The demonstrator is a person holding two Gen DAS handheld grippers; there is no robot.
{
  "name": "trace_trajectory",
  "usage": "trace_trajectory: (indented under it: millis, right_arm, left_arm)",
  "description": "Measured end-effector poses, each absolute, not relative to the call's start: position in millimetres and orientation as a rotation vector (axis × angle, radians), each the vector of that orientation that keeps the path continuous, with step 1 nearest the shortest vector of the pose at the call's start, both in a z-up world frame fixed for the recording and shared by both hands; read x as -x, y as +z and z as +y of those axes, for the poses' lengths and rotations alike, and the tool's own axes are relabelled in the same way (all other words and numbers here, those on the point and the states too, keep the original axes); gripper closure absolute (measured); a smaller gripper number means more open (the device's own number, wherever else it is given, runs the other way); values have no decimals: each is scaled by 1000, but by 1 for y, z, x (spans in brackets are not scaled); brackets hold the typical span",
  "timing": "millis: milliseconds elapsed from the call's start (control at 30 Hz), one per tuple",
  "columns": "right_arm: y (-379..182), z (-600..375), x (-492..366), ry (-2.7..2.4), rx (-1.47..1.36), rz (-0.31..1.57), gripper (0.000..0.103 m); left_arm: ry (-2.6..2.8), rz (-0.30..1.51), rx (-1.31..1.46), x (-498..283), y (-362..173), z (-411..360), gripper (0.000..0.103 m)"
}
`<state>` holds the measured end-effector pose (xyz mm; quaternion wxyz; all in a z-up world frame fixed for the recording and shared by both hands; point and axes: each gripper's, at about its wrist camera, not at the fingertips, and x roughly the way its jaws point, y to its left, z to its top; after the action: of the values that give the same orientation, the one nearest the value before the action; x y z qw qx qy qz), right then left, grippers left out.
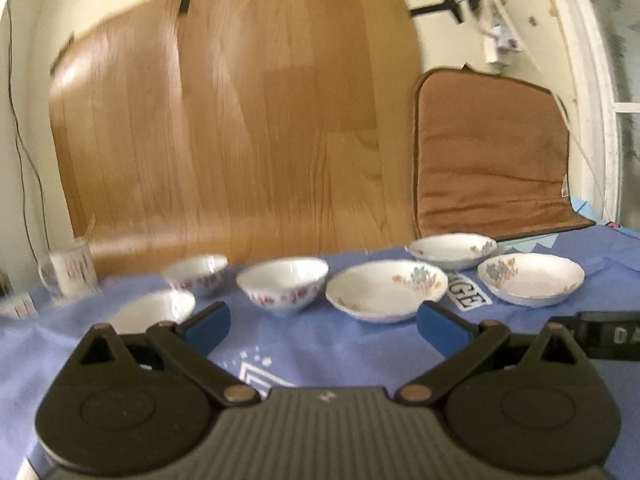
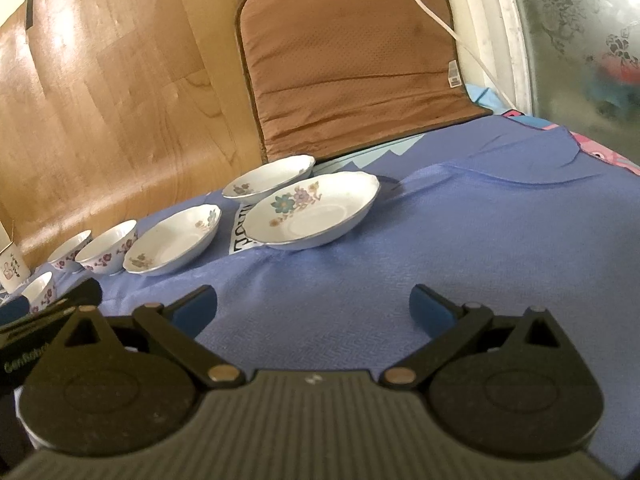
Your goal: Organize plates and bowls
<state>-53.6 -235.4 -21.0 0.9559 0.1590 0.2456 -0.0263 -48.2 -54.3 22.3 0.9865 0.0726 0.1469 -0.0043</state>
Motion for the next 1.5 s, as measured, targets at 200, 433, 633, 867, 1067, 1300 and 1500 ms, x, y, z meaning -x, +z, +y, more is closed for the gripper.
trace_trajectory:
  millis: [200, 433, 633, 867, 1067, 1300, 1500]
  right_arm:
    - [-22, -236, 54, -52, -326, 495, 0]
    - [-22, -237, 55, -51, -326, 482, 1]
    - [-22, -234, 55, -48, -320, 480, 10]
    - [-22, -229, 53, -27, -295, 494, 25]
    - [-17, -228, 49, 20, -264, 521, 49]
    - [-4, -267, 29, -85, -349, 478, 50]
    - [-7, -292, -22, -122, -491, 553, 51]
  left_arm:
    - [-22, 319, -103, 45, 22, -46, 0]
    - [-65, 343, -87, 45, 21, -42, 0]
    - [-20, 268, -27, 55, 24, -34, 0]
    - [21, 278, -36, 50, 28, -29, 0]
    - [-11, 375, 38, 38, 25, -15, 0]
    - [-31, 427, 105, 30, 22, -5, 0]
    - [-43, 427, 103, 30, 23, -7, 4]
